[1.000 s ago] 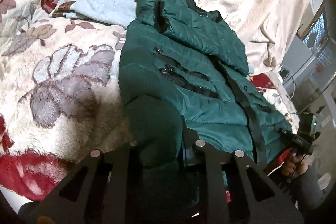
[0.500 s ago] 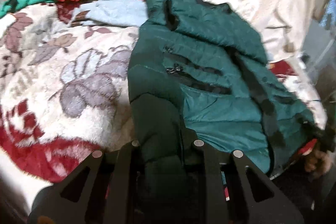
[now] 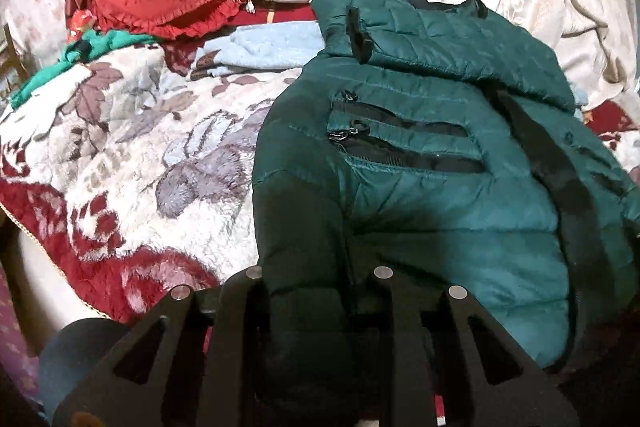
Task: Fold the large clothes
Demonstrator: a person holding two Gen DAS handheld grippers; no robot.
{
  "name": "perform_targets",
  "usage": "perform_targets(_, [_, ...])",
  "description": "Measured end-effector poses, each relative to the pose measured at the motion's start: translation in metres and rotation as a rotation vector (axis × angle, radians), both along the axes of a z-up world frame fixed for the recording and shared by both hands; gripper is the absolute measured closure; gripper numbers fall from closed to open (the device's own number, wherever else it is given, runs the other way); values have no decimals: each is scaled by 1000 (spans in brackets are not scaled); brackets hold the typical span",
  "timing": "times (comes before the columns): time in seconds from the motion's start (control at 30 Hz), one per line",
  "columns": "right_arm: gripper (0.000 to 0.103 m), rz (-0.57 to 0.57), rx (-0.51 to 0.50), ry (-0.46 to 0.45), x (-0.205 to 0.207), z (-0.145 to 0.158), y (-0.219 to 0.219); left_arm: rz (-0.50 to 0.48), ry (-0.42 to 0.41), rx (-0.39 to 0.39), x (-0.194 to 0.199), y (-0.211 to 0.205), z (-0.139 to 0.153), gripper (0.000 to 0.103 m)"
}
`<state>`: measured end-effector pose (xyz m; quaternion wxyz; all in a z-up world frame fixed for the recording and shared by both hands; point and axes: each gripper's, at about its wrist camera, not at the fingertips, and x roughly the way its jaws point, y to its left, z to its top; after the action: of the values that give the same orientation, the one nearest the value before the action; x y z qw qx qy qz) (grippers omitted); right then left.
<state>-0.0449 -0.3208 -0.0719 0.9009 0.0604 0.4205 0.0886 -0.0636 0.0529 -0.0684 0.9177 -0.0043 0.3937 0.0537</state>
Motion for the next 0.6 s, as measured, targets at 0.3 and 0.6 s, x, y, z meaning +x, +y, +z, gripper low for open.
perform_targets(0.3, [61,-41,13,24,3,-2,-8,7,22,5,3,-1,-6,80])
perform_targets(0.6, [77,29,17,-74,-8,10,2,6,28,-26,3,2,-8,78])
